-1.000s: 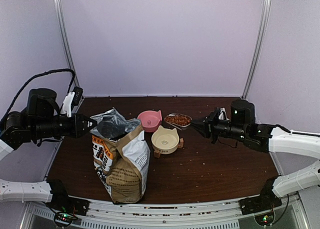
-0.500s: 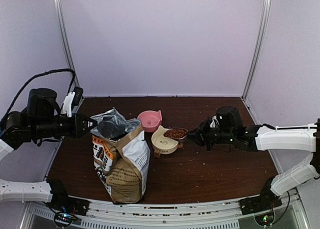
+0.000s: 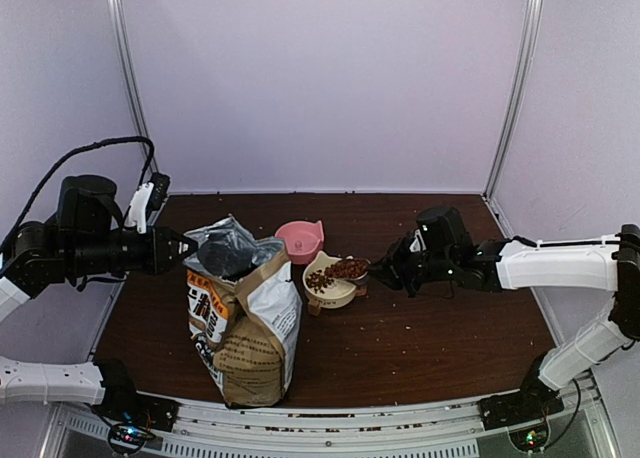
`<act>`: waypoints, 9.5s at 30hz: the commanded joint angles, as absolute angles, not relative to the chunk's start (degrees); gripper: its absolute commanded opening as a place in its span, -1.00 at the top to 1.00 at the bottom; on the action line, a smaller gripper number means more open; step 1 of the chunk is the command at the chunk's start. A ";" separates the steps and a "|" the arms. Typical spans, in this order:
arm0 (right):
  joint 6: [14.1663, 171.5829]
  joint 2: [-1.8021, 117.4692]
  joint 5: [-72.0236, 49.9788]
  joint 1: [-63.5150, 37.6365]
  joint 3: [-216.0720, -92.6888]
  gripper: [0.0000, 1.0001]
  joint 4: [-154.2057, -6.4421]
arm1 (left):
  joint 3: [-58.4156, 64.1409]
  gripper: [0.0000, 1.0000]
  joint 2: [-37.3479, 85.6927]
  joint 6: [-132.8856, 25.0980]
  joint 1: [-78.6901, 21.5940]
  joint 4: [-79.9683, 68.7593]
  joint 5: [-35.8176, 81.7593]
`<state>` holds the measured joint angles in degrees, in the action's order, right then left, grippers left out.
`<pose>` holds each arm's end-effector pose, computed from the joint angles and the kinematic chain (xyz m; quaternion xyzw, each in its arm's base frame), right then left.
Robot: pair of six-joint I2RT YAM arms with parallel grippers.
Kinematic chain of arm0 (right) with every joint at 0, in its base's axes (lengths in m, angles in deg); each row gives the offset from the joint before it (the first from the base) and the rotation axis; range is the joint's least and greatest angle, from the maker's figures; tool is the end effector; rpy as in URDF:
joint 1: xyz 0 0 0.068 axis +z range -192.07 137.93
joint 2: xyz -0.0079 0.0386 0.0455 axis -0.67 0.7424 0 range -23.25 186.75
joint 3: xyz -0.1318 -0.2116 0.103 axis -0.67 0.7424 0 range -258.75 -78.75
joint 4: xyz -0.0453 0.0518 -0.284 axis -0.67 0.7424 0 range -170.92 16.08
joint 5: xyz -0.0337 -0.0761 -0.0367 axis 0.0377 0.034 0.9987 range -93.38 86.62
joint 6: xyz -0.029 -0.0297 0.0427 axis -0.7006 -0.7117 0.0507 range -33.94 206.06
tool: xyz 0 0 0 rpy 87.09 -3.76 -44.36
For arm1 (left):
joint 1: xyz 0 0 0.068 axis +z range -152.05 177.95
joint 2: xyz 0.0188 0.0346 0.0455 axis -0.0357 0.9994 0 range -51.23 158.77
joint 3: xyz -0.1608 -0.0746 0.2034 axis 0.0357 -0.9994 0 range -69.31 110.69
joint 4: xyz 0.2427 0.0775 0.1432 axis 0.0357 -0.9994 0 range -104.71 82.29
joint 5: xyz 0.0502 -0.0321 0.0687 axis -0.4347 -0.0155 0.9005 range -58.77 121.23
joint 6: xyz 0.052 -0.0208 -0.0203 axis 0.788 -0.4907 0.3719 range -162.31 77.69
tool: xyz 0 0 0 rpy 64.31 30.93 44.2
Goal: Serve the pet food
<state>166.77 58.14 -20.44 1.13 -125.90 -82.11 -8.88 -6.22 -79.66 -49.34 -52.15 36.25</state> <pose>0.2401 0.2430 0.2017 0.2125 0.8459 0.4775 0.1067 0.1317 -0.1370 0.3726 0.0526 0.8596 -0.3133 0.4001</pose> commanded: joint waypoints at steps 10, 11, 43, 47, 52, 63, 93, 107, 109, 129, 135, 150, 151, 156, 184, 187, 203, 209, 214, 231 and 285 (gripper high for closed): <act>161.66 61.48 -15.66 0.82 -134.02 1.00 -74.17 | -4.53 1.00 -5.44 -77.03 -48.10 -40.66 37.04; 161.01 61.48 -14.83 0.85 -134.50 1.00 -73.08 | -4.41 1.00 -5.31 -76.94 -48.13 -40.59 36.96; 131.40 60.04 4.81 7.81 -160.18 1.00 -38.10 | -3.33 1.00 -3.77 -73.98 -48.10 -37.24 31.09; 125.69 54.76 5.82 11.41 -164.64 1.00 -36.44 | -1.22 1.00 -1.83 -71.88 -48.19 -35.57 26.48; 121.50 50.30 2.40 17.33 -169.60 1.00 -37.27 | 2.12 1.00 3.39 -70.50 -50.50 -34.42 22.64; 114.04 52.79 -6.36 27.00 -172.13 1.00 -38.21 | 6.97 1.00 10.55 -70.62 -58.87 -34.81 28.18; 127.81 87.67 -14.86 27.46 -176.22 1.00 -26.17 | -3.70 1.00 16.31 -71.11 -65.59 -23.95 30.59; 140.13 77.67 -31.46 23.86 -160.88 1.00 -53.45 | -7.52 1.00 16.30 -72.58 -65.59 -19.21 30.47; 142.19 76.43 -33.60 23.60 -159.36 1.00 -57.35 | -7.48 1.00 15.83 -72.57 -65.59 -20.03 31.26; 158.38 60.79 -36.82 20.73 -149.04 1.00 -75.67 | -5.18 1.00 7.20 -72.51 -63.85 -28.97 37.65; 166.21 56.80 -35.41 19.26 -140.81 1.00 -86.33 | -5.02 1.00 4.78 -71.62 -63.66 -30.47 38.47; 171.82 49.28 -28.13 17.60 -132.38 1.00 -90.01 | -4.19 1.00 2.42 -70.62 -63.13 -32.74 39.49; 171.86 49.35 -28.37 17.53 -132.43 1.00 -90.20 | -4.20 1.00 2.39 -70.62 -63.13 -32.75 39.52; 172.44 49.82 -29.48 17.46 -132.78 1.00 -90.50 | -3.23 1.00 2.92 -70.70 -63.05 -32.98 39.55; 172.75 43.54 -25.14 16.79 -132.50 1.00 -81.14 | -1.89 1.00 3.84 -71.74 -62.87 -32.08 41.08; 172.81 44.76 -25.06 16.87 -133.38 1.00 -80.88 | -1.85 1.00 4.05 -71.59 -62.89 -31.88 40.80; 172.44 55.93 -18.68 20.19 -144.17 1.00 -75.89 | -2.85 1.00 4.39 -72.13 -62.78 -30.54 39.79; 172.99 58.99 -16.70 21.84 -145.56 1.00 -75.71 | -3.18 1.00 4.38 -72.00 -62.69 -30.81 40.01; 166.84 61.19 -13.08 23.50 -152.07 1.00 -68.23 | -3.65 1.00 3.43 -71.36 -62.74 -32.58 41.15; 155.75 63.85 -6.27 25.44 -162.91 1.00 -53.83 | 2.93 -0.06 2.70 -51.06 -62.70 -38.40 34.53; 131.91 61.27 -10.66 27.46 -159.81 0.66 -54.76 | 0.43 1.00 16.11 -37.74 -62.52 -47.65 37.57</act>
<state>141.83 63.19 -10.74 27.14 -160.46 -57.13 1.24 17.01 -35.37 -63.54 -49.25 36.77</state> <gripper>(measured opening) 0.135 0.032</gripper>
